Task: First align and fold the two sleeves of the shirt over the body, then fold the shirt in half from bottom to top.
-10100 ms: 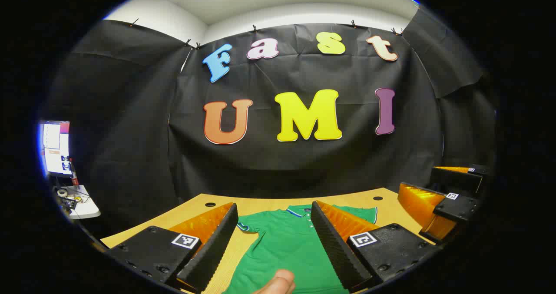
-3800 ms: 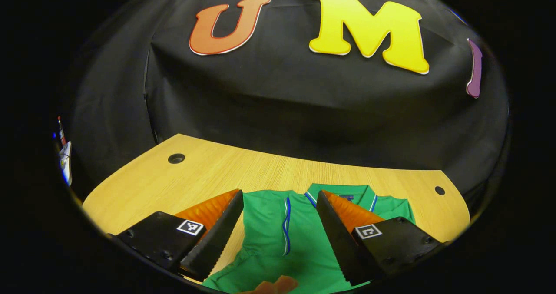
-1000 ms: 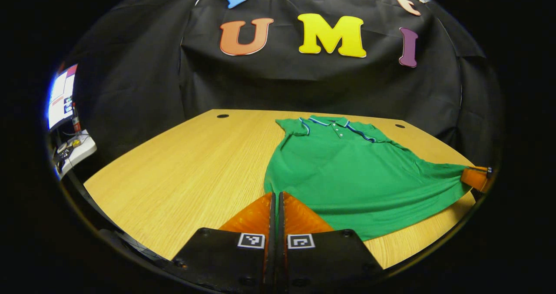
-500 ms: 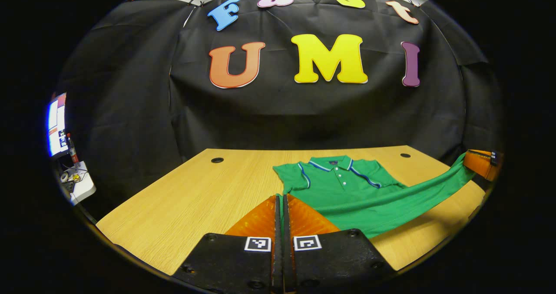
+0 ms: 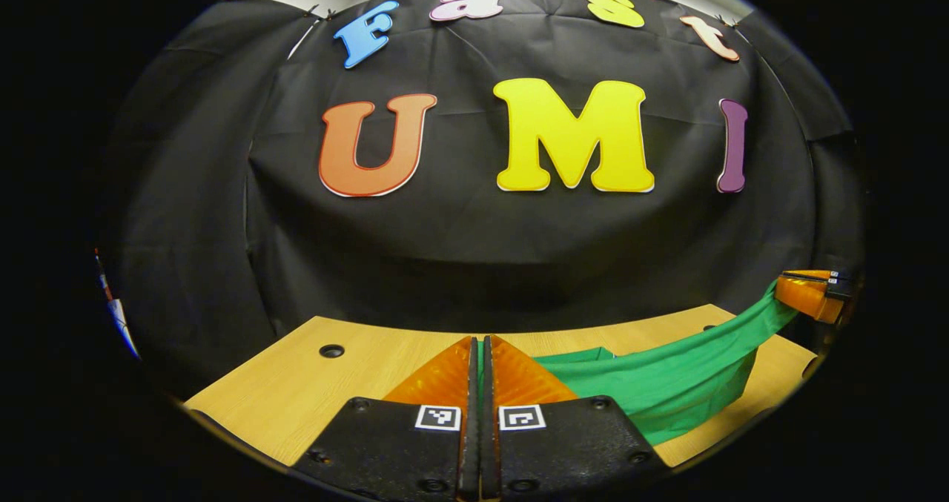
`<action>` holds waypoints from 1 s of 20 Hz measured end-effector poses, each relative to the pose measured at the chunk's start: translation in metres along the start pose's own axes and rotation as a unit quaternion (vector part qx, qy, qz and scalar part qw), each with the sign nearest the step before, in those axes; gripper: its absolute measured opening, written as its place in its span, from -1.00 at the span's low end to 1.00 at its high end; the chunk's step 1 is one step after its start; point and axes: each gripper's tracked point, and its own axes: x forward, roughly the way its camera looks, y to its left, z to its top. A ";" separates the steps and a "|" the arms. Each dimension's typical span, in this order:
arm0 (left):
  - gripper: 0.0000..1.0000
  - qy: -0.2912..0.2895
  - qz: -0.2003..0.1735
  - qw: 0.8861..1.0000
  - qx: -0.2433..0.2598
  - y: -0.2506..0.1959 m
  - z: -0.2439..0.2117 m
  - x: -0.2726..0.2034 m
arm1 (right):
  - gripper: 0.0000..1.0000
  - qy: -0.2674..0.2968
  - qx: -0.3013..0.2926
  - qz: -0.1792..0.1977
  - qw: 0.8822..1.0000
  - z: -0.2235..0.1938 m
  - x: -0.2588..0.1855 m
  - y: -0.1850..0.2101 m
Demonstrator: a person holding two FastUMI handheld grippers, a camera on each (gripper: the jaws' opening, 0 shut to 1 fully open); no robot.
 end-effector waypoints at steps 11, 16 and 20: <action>-0.87 0.092 0.016 0.996 -0.011 0.021 -0.085 0.162 | -1.00 0.080 0.018 -0.046 0.996 -0.079 0.180 -0.017; -0.87 0.107 0.007 0.994 0.003 0.014 -0.115 0.187 | -1.00 0.106 -0.007 -0.060 0.992 -0.115 0.203 -0.017; 0.12 0.100 0.013 0.994 -0.049 0.013 -0.119 0.184 | -0.28 0.118 -0.022 -0.056 0.991 -0.126 0.202 -0.012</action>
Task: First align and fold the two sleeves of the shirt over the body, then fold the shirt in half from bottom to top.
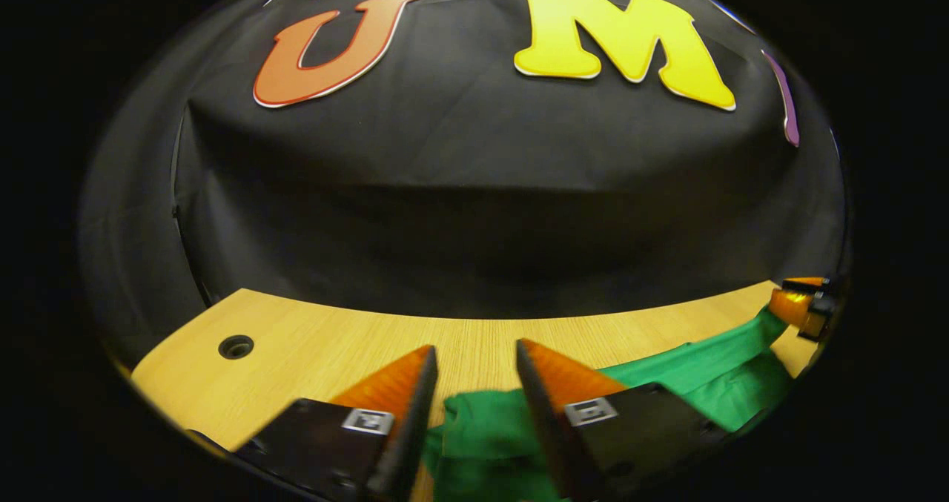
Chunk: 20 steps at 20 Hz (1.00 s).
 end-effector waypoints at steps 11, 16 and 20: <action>1.00 -0.022 0.001 1.000 0.011 -0.013 0.035 -0.083 | 0.90 -0.024 0.006 0.009 1.000 0.034 -0.073 -0.009; 1.00 -0.067 -0.007 0.998 0.017 -0.034 0.075 -0.153 | 0.90 -0.060 0.031 0.022 0.998 0.065 -0.147 -0.021; 1.00 -0.087 -0.010 0.996 0.028 -0.056 0.090 -0.222 | 0.91 -0.108 0.021 0.026 0.994 0.091 -0.214 -0.039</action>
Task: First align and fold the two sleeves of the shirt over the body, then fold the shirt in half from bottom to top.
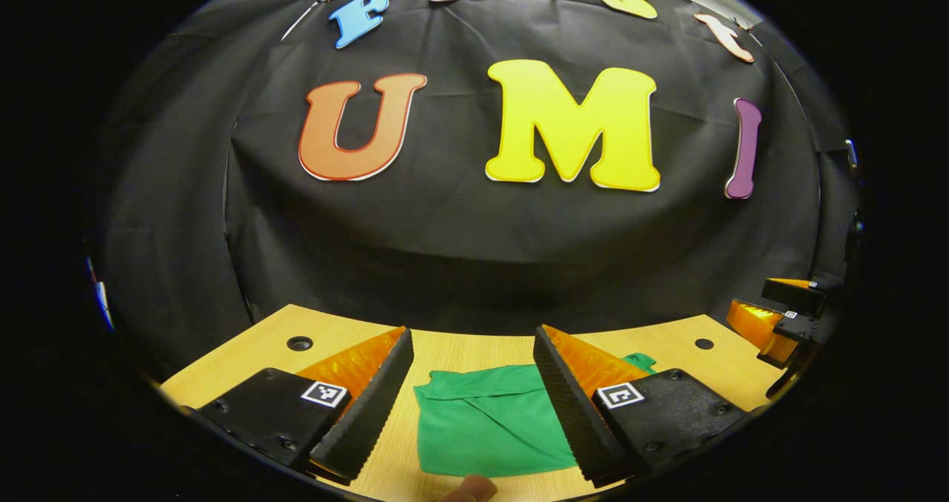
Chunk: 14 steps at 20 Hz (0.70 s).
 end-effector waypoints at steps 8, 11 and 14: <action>1.00 -0.052 0.024 0.997 0.053 -0.039 0.044 -0.148 | 0.89 -0.088 0.017 -0.001 0.996 0.059 -0.168 -0.025; 1.00 -0.042 0.015 0.998 0.049 -0.060 0.023 -0.195 | 0.89 -0.116 0.019 0.012 0.993 0.067 -0.219 -0.020; 1.00 -0.035 0.009 0.997 0.064 -0.074 0.004 -0.231 | 0.89 -0.094 0.015 0.032 0.995 0.044 -0.263 -0.009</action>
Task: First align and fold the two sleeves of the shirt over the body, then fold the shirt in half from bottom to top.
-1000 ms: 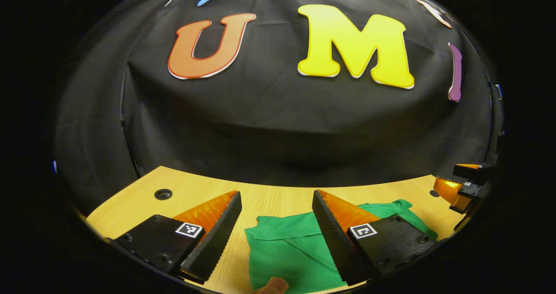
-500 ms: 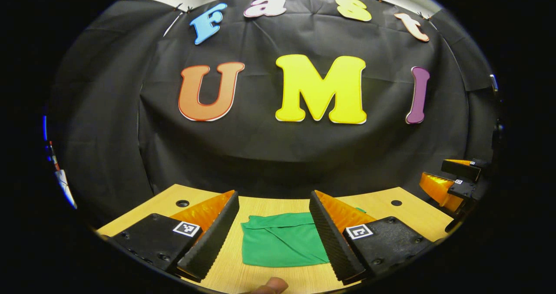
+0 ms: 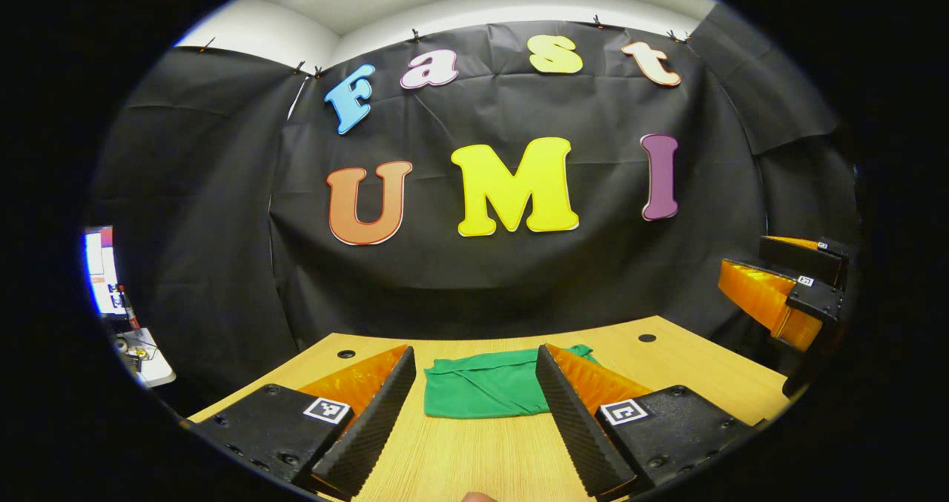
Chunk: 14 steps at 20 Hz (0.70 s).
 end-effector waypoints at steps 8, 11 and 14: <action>1.00 0.019 -0.007 1.000 -0.017 -0.018 -0.038 -0.049 | 0.93 0.039 0.008 0.018 0.999 -0.047 -0.078 0.049; 1.00 0.029 -0.020 0.998 -0.043 -0.013 -0.052 -0.054 | 0.93 0.057 0.025 0.034 0.997 -0.059 -0.095 0.066; 1.00 0.043 -0.018 0.997 -0.056 -0.001 -0.056 -0.053 | 0.89 0.065 0.006 0.023 0.998 -0.066 -0.093 0.065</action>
